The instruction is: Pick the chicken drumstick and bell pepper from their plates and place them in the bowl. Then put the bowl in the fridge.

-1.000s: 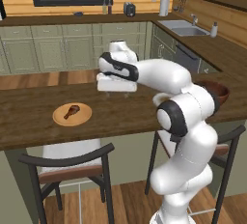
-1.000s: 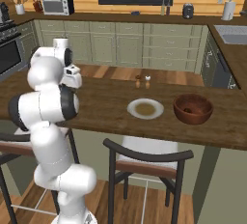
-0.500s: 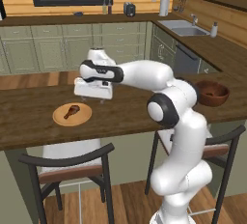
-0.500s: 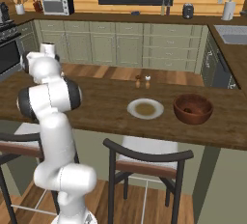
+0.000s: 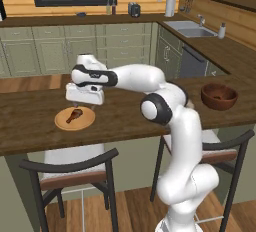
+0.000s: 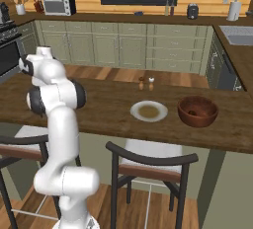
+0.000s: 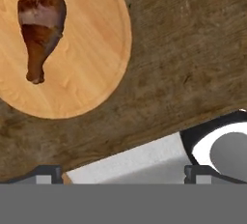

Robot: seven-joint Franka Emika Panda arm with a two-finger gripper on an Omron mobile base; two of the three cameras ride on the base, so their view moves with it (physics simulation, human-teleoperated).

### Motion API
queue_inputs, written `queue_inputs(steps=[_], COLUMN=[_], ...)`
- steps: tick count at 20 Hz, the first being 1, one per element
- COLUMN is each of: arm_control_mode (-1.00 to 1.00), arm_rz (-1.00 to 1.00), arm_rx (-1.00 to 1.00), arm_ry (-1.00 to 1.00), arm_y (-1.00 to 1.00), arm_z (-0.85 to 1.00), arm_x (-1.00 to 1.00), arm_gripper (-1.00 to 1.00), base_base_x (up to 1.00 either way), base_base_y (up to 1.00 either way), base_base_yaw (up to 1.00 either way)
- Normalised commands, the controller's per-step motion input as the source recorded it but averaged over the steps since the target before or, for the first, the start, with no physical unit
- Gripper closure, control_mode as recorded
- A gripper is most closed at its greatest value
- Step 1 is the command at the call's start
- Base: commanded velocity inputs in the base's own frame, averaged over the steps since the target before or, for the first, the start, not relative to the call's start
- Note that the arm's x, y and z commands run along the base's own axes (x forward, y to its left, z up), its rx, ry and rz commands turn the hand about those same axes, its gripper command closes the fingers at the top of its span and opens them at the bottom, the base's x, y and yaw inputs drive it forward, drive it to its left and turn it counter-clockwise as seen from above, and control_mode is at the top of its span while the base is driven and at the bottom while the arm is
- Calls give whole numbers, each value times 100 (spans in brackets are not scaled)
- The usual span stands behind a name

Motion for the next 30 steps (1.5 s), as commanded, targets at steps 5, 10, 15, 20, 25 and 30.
queue_inputs(steps=[5,10,15,20,25,30], arm_control_mode=[-100,-100,-100,-100,-100,-100], arm_rz=[0,8,8,7,0,0], arm_rx=[-11,0,1,6,13,2], arm_ry=[0,0,-15,-22,-13,-5], arm_y=[10,0,19,14,-1,0], arm_z=[-32,-55,-27,-28,-38,-5], arm_x=[31,16,0,0,0,6], arm_gripper=[-100,-100,-100,-100,-100,-100], base_base_x=[0,0,0,0,0,0], base_base_y=[0,0,0,0,0,0], base_base_yaw=[0,0,0,0,0,0])
